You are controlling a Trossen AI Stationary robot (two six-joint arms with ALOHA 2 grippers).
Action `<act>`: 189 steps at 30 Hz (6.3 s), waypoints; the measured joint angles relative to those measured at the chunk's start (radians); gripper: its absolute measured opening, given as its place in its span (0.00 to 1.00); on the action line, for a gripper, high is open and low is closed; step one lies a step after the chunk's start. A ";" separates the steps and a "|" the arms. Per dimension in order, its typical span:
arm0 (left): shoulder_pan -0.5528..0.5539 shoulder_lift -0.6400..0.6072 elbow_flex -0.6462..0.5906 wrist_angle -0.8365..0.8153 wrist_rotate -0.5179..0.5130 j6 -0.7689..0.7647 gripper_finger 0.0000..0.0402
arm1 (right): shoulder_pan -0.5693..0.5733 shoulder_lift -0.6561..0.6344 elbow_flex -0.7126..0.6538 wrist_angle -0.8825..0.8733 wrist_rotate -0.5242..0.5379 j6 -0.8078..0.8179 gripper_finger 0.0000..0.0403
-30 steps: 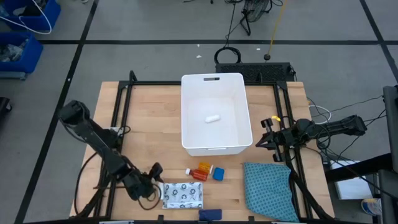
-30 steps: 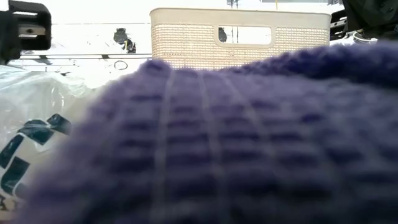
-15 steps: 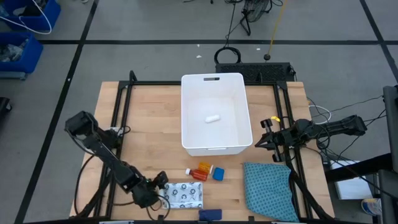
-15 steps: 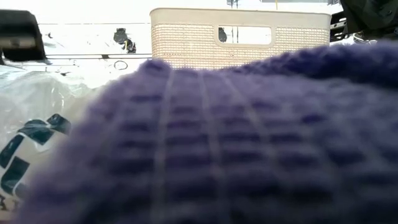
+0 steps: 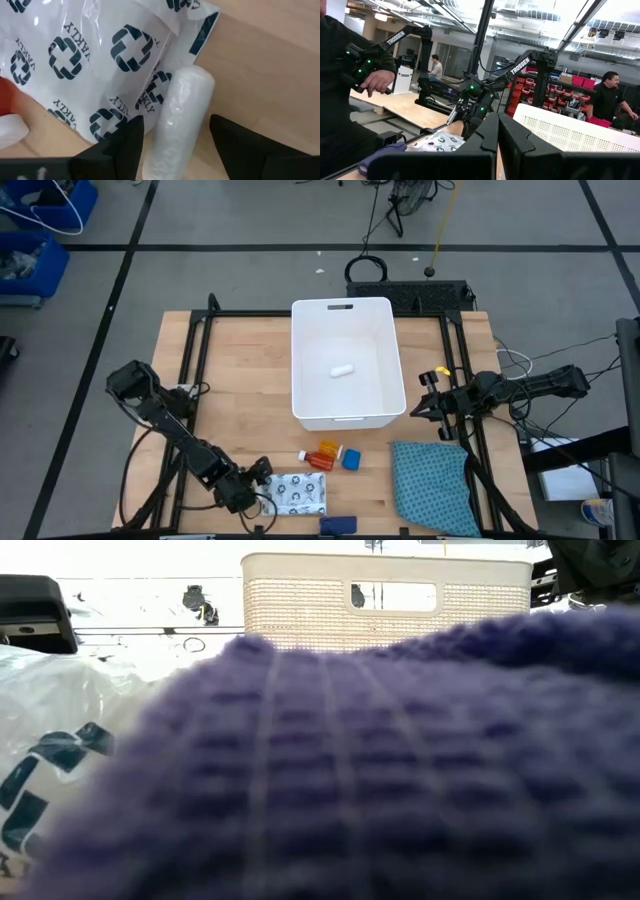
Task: Pick & place medical supplies in basket/bin
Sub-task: Put the rolled white gauze into the white container, then put the rolled blue bandage into the white container
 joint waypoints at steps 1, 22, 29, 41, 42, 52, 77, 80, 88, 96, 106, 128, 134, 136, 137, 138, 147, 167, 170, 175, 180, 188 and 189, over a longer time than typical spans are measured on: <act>0.000 0.000 -0.001 0.003 0.000 -0.006 0.55 | 0.000 0.000 0.000 0.000 0.000 0.000 0.00; -0.022 -0.142 -0.003 -0.262 -0.047 -0.325 0.18 | 0.000 0.000 0.000 0.001 0.000 -0.006 0.00; -0.019 -0.401 -0.003 -0.450 -0.284 -0.357 0.12 | 0.000 0.000 0.000 0.009 0.000 -0.007 0.00; 0.100 -0.991 -0.003 -0.456 -0.593 -0.146 0.13 | 0.000 0.000 0.000 0.027 0.000 -0.034 0.00; 0.117 -1.031 -0.003 -0.448 -0.610 -0.146 0.12 | 0.000 0.000 0.000 0.027 0.000 -0.034 0.00; 0.250 -1.241 -0.002 -0.210 -0.740 -0.097 0.14 | 0.000 0.000 0.000 0.027 0.000 -0.037 0.00; 0.868 -0.677 0.135 0.433 -0.091 -0.139 0.12 | 0.000 0.000 0.000 0.101 0.000 -0.060 0.00; 0.980 -0.523 0.226 0.419 0.069 -0.213 0.12 | 0.000 0.000 0.000 0.112 -0.002 -0.061 0.00; 1.107 -0.096 0.478 0.362 0.383 -0.216 0.12 | 0.000 0.000 0.000 0.119 -0.003 -0.086 0.00; 1.145 0.227 0.718 0.121 0.430 -0.225 0.12 | 0.000 0.000 0.000 0.106 -0.004 -0.086 0.00; 1.097 0.392 0.878 -0.115 0.396 0.037 0.12 | 0.000 0.000 0.000 0.098 -0.003 -0.116 0.00; 1.118 0.571 0.878 -0.161 0.411 0.102 0.12 | 0.000 0.000 0.000 0.099 -0.004 -0.175 0.00; 1.104 0.559 0.877 -0.161 0.408 0.123 0.26 | 0.000 0.000 0.000 0.098 -0.004 -0.173 0.00; 1.101 0.547 0.878 -0.161 0.407 0.123 0.34 | 0.000 0.000 0.000 0.098 -0.005 -0.166 0.00; 1.099 0.542 0.878 -0.170 0.407 0.123 0.38 | 0.000 0.000 0.000 0.098 -0.005 -0.165 0.00; 1.097 0.539 0.878 -0.169 0.406 0.123 0.43 | 0.000 0.000 0.000 0.098 -0.005 -0.165 0.00; 1.084 0.454 0.880 -0.162 0.335 0.136 0.79 | 0.000 0.000 0.000 0.095 -0.003 -0.165 0.00; 1.025 -0.197 0.774 -0.496 0.297 0.199 0.16 | 0.000 0.003 0.000 0.096 0.050 -0.165 0.00; 1.026 -0.312 0.635 -0.431 0.443 0.219 0.03 | 0.000 0.003 0.000 0.096 0.049 -0.165 0.00; 1.023 -0.544 0.317 -0.154 0.424 0.164 0.02 | 0.000 0.003 0.000 0.096 0.050 -0.165 0.00; 1.035 -0.750 -0.038 0.194 0.407 0.046 0.02 | 0.000 0.003 0.000 0.089 0.050 -0.165 0.00; 1.017 -0.873 -0.443 0.640 0.333 -0.152 0.01 | 0.000 0.004 0.000 0.058 0.053 -0.165 0.00; 1.011 -0.873 -0.480 0.696 0.327 -0.162 0.01 | 0.000 0.004 0.000 0.057 0.053 -0.165 0.00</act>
